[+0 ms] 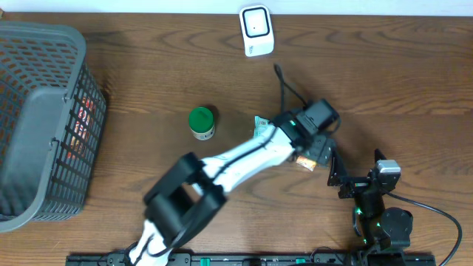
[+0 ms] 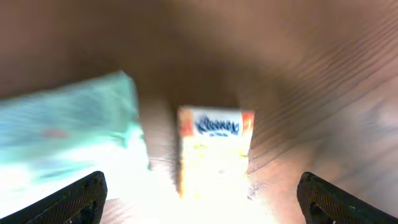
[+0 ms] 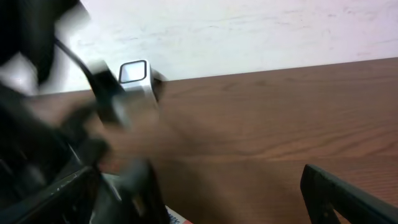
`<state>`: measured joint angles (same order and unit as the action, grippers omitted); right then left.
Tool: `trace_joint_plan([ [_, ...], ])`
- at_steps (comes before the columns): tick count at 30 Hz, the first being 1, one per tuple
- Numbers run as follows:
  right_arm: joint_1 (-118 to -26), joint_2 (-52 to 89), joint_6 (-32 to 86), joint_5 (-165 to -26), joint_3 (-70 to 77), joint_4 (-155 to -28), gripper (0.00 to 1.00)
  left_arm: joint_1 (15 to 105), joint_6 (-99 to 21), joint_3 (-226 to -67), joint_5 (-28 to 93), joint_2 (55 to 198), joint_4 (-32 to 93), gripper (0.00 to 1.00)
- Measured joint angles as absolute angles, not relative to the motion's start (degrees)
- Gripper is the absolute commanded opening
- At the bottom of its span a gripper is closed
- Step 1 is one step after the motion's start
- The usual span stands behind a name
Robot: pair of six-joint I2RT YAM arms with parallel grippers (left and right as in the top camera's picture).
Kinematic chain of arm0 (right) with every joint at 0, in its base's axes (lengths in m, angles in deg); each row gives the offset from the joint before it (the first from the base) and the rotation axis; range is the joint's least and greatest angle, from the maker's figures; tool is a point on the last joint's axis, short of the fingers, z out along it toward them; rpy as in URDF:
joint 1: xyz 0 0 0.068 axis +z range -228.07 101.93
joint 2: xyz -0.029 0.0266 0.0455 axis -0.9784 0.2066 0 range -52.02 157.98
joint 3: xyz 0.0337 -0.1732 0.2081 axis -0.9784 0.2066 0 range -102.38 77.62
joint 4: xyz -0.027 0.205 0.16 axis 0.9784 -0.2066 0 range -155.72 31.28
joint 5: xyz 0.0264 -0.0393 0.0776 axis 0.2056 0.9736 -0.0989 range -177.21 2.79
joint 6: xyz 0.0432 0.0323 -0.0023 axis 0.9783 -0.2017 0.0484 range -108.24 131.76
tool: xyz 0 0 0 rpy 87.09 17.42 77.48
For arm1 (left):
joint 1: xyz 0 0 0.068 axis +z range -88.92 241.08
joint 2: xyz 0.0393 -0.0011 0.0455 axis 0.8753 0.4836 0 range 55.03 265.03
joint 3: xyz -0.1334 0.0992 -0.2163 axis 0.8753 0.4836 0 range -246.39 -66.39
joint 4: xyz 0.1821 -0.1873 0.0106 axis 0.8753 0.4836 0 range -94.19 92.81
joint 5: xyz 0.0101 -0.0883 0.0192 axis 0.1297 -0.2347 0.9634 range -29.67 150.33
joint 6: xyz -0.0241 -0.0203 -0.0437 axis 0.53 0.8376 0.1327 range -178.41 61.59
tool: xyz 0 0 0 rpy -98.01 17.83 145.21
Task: Scan the item barcode
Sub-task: 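Set the Kleenex pack down right of the wipes and release, then reach the left gripper into the basket toward the red TOP bar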
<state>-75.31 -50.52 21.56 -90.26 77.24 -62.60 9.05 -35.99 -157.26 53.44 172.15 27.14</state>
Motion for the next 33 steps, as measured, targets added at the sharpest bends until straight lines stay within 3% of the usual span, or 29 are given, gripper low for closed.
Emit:
trace_joint_plan([
  [8, -75.31, -50.52, 21.56, -90.26, 77.24, -62.57, 0.99, 23.08, -40.6, -157.3, 55.14, 155.21, 31.36, 0.98],
  [20, -75.31, -50.52, 21.56, -90.26, 77.24, -62.6, 0.99, 62.05, -40.21, -157.37, 57.2, 135.08, 39.34, 0.98],
  [26, -75.31, -50.52, 21.56, -90.26, 77.24, -62.6, 0.99, 79.41, -38.57, -157.48, 57.5, 131.76, 42.07, 0.98],
  [33, -75.31, -50.52, 21.56, -90.26, 77.24, -62.6, 0.99, 92.0, -38.07, -157.48, 58.99, 133.83, 44.56, 0.98],
])
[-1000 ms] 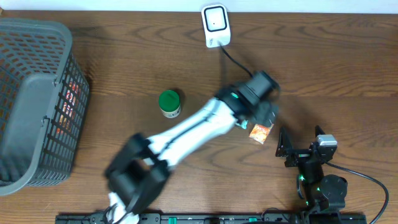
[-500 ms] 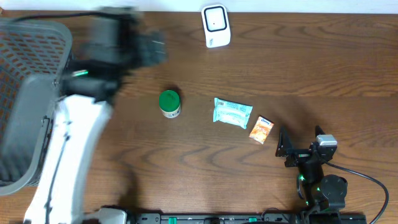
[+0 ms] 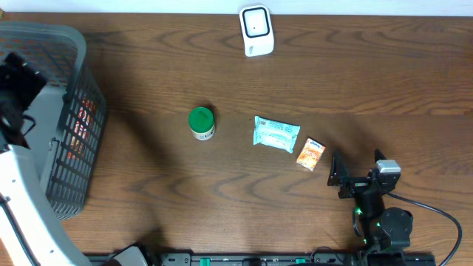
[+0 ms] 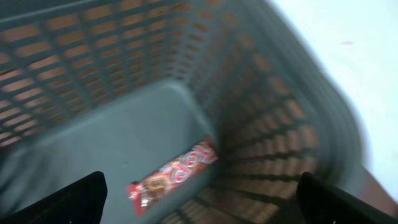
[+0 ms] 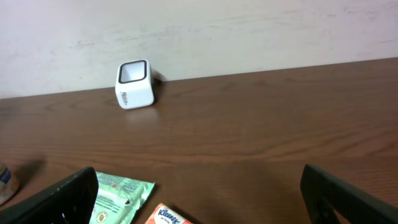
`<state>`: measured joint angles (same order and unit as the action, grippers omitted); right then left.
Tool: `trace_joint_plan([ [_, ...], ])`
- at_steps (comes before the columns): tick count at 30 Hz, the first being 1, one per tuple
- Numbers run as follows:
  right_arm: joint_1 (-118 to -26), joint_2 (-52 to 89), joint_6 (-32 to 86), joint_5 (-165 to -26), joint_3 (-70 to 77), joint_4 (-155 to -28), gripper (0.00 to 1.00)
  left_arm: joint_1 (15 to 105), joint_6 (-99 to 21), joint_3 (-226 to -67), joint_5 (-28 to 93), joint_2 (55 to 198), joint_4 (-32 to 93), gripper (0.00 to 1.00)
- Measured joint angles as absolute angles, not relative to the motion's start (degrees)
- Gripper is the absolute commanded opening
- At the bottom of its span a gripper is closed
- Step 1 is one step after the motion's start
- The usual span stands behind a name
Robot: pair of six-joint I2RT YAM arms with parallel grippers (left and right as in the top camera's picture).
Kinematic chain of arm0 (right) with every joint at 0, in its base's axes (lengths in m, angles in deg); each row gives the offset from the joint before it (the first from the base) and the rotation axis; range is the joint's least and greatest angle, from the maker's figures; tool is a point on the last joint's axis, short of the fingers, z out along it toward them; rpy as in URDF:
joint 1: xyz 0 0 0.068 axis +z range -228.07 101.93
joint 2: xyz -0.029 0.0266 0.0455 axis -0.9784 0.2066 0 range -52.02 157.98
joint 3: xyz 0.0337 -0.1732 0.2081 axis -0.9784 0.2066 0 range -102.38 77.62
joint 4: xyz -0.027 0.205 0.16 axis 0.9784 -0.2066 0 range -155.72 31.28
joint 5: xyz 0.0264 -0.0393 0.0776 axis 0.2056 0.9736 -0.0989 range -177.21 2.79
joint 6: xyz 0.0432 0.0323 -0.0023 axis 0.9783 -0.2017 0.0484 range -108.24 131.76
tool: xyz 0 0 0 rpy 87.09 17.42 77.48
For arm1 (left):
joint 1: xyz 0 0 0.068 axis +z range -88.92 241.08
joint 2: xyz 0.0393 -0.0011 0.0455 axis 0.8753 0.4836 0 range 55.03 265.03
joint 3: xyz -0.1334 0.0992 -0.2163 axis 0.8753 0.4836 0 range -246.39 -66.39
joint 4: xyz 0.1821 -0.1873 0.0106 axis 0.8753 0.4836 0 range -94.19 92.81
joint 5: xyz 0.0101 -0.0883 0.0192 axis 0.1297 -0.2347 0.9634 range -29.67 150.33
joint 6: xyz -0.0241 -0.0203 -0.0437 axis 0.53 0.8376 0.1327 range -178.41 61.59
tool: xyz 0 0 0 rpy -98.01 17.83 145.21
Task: Scan the item barcode
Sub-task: 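Reach the left gripper into the basket toward the red TOP bar, then grasp the red TOP chocolate bar with the left gripper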
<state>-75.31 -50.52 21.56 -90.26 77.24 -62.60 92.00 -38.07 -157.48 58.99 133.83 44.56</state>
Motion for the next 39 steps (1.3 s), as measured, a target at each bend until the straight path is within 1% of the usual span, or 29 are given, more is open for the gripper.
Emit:
trace_joint_plan([
  [7, -75.31, -50.52, 21.56, -90.26, 77.24, -62.6, 0.99, 96.5, -42.02, -157.39, 59.42, 140.43, 46.16, 0.98],
  [17, -75.31, -50.52, 21.56, -90.26, 77.24, -62.6, 0.99, 96.55, -60.93, -156.73, 54.68, 150.77, 51.64, 0.98],
  [23, -75.31, -50.52, 21.56, -90.26, 77.24, -62.57, 0.99, 96.55, -67.71, -156.73, 53.96, 153.35, 51.82, 0.98],
  [39, -75.31, -50.52, 21.56, -90.26, 77.24, -62.57, 0.99, 96.61, -75.4, -156.73, 49.46, 166.01, 53.41, 0.98],
])
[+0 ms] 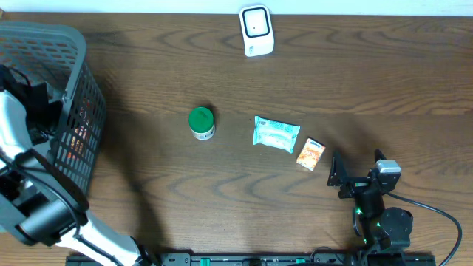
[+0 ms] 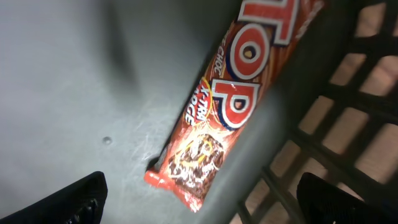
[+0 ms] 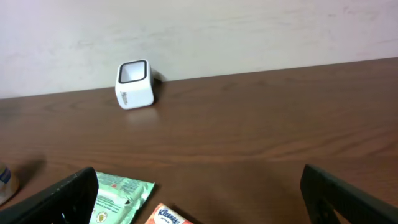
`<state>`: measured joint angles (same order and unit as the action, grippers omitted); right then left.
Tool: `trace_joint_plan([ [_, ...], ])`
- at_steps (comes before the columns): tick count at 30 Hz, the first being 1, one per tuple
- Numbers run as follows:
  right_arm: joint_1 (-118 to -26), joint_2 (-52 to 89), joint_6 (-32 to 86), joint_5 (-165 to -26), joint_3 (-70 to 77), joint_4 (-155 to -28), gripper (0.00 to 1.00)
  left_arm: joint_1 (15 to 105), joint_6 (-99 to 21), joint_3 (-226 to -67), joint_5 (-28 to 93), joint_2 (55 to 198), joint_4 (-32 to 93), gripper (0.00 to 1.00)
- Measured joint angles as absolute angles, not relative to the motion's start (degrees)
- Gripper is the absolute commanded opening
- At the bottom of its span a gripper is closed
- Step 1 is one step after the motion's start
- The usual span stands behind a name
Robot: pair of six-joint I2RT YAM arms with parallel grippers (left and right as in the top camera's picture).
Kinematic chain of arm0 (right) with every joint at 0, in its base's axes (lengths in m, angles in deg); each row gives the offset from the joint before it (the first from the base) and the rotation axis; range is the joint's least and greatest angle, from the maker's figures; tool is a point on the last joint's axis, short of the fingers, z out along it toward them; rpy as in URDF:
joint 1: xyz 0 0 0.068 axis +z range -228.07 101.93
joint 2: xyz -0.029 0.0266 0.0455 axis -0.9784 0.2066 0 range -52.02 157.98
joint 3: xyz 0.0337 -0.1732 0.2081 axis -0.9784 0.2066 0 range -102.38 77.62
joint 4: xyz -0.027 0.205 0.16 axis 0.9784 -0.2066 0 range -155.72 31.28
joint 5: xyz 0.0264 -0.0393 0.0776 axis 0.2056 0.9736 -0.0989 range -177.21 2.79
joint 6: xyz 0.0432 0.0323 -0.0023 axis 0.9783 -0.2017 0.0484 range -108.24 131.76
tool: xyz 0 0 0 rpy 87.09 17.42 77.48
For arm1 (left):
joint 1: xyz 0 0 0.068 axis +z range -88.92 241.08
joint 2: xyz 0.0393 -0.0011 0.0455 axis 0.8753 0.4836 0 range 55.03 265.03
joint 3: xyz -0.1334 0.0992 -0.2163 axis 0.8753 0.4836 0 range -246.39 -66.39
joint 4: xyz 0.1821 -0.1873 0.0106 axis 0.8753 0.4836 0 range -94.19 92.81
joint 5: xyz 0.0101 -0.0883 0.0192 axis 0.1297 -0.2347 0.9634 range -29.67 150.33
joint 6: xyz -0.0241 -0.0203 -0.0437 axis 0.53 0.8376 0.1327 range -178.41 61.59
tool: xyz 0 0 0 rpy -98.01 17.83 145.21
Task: Scan the item barcode
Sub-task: 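Grasp the red TOP chocolate bar with the left gripper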
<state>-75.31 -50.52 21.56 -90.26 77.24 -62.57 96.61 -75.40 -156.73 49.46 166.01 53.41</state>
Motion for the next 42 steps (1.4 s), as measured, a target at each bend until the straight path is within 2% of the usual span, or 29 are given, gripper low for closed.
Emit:
trace_joint_plan([
  [11, -75.31, -50.52, 21.56, -90.26, 77.24, -62.6, 0.99, 96.68, -76.67, -156.73, 48.63, 174.44, 53.37, 0.98],
  [19, -75.31, -50.52, 21.56, -90.26, 77.24, -62.6, 0.99, 96.65, -76.69, -156.73, 48.63, 174.57, 53.46, 0.99],
  [24, -75.31, -50.52, 21.56, -90.26, 77.24, -62.6, 0.99, 97.09, -76.78, -156.69, 48.61, 174.57, 54.0, 0.56],
  [30, -75.31, -50.52, 21.56, -90.26, 77.24, -62.6, 0.99, 99.67, -70.77, -156.67, 53.5, 174.57, 53.63, 0.34],
  [34, -75.31, -50.52, 21.56, -90.26, 77.24, -62.57, 0.99, 103.36, -66.39, -156.69, 55.82, 174.57, 53.7, 0.08],
  [42, -75.31, -50.52, 21.56, -90.26, 77.24, -62.6, 0.99, 107.69, -60.73, -156.69, 56.28, 174.4, 53.94, 0.07],
])
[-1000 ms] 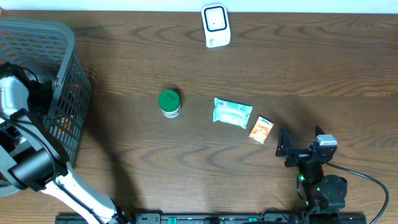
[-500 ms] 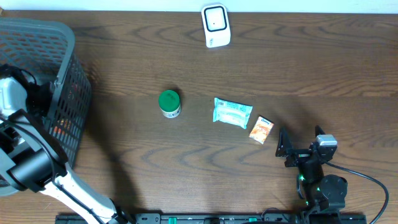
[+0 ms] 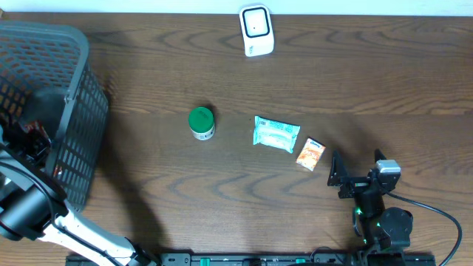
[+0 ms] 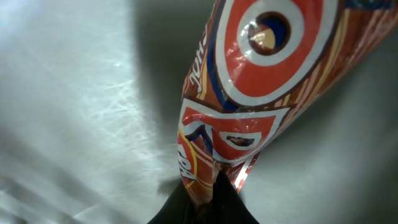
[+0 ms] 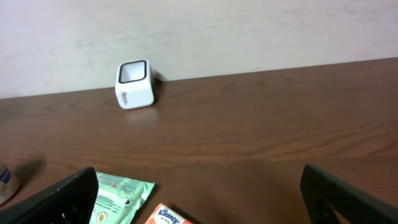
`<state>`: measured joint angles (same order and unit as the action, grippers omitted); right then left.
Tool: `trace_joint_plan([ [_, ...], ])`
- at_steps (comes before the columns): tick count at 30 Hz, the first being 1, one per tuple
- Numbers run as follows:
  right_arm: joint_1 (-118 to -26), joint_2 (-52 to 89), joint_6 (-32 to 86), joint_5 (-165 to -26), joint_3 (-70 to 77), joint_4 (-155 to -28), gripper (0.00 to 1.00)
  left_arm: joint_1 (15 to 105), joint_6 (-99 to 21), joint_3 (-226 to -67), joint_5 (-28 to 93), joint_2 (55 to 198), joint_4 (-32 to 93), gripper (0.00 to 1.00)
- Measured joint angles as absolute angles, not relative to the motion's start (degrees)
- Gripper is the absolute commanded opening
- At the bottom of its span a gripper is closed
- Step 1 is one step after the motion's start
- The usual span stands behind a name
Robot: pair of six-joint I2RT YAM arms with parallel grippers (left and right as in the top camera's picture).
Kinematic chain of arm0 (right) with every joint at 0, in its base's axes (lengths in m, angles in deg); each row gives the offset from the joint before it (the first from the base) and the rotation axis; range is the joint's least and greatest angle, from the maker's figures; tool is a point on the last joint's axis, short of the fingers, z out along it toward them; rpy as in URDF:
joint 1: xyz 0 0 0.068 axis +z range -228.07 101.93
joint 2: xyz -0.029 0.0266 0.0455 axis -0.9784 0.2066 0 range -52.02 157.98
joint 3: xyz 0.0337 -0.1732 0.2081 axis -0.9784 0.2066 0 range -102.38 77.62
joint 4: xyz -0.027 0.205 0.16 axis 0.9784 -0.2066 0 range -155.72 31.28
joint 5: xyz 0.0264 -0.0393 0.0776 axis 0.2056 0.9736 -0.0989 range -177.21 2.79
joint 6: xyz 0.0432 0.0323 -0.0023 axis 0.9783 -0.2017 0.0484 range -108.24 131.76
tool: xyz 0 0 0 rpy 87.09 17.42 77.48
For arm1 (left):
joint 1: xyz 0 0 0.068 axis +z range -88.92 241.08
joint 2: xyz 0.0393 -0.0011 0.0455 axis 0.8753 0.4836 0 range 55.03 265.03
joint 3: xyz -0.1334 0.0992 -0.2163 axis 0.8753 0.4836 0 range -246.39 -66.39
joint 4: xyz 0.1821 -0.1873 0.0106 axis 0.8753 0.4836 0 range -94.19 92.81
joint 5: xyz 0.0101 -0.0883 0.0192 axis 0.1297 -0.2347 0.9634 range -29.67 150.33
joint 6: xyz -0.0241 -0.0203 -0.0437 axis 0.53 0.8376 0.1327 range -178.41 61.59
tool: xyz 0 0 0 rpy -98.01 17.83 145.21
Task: Scan the item barcode
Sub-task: 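Grasp the red TOP chocolate bar with the left gripper, then lift the TOP bar out of the basket toward the table center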
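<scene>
A red chocolate bar [image 4: 249, 93] lies in the grey basket [image 3: 74, 52] at the table's left. My left gripper [image 4: 202, 190] is down inside the basket [image 3: 35, 133], jaws shut on the bar's lower end, the wrapper pinched between the dark fingertips. The white scanner [image 3: 256, 29] stands at the far edge, its window facing up, and shows small in the right wrist view [image 5: 134, 84]. My right gripper [image 3: 336, 171] rests open near the front right, nothing between its fingers [image 5: 62, 199].
A green-lidded jar [image 3: 201, 122] stands mid-table. A teal packet [image 3: 276, 134] and an orange Kleenex pack [image 3: 310, 154] lie just left of the right gripper. The basket's mesh walls surround the left gripper. A pale wall runs behind the table.
The left gripper was open a little above the red bar in the basket; now it is lower and shut on the bar's end. The right arm has not moved.
The left gripper was open over the Kleenex pack and teal packet beside the right arm. Then it was over the basket with the red bar in sight, then low inside, open above the bar. Now it grips the bar's end.
</scene>
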<state>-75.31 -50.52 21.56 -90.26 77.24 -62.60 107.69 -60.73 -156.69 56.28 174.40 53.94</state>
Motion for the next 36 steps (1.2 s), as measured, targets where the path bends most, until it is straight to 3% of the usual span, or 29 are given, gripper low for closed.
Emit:
trace_joint_plan([
  [7, -75.31, -50.52, 21.56, -90.26, 77.24, -62.57, 0.99, 108.24, -59.4, -156.73, 54.38, 172.74, 53.83, 0.07],
  [13, -75.31, -50.52, 21.56, -90.26, 77.24, -62.6, 0.99, 108.35, -58.57, -156.8, 52.69, 162.31, 52.67, 0.07],
  [23, -75.31, -50.52, 21.59, -90.26, 77.24, -62.6, 0.99, 106.8, -58.13, -157.22, 36.34, 145.9, 50.11, 0.07],
  [29, -75.31, -50.52, 21.56, -90.26, 77.24, -62.6, 0.99, 100.59, -57.94, -157.22, 28.41, 139.08, 48.58, 0.07],
  [36, -75.31, -50.52, 21.56, -90.26, 77.24, -62.57, 0.99, 85.33, -58.22, -157.22, 25.31, 133.96, 48.21, 0.07],
])
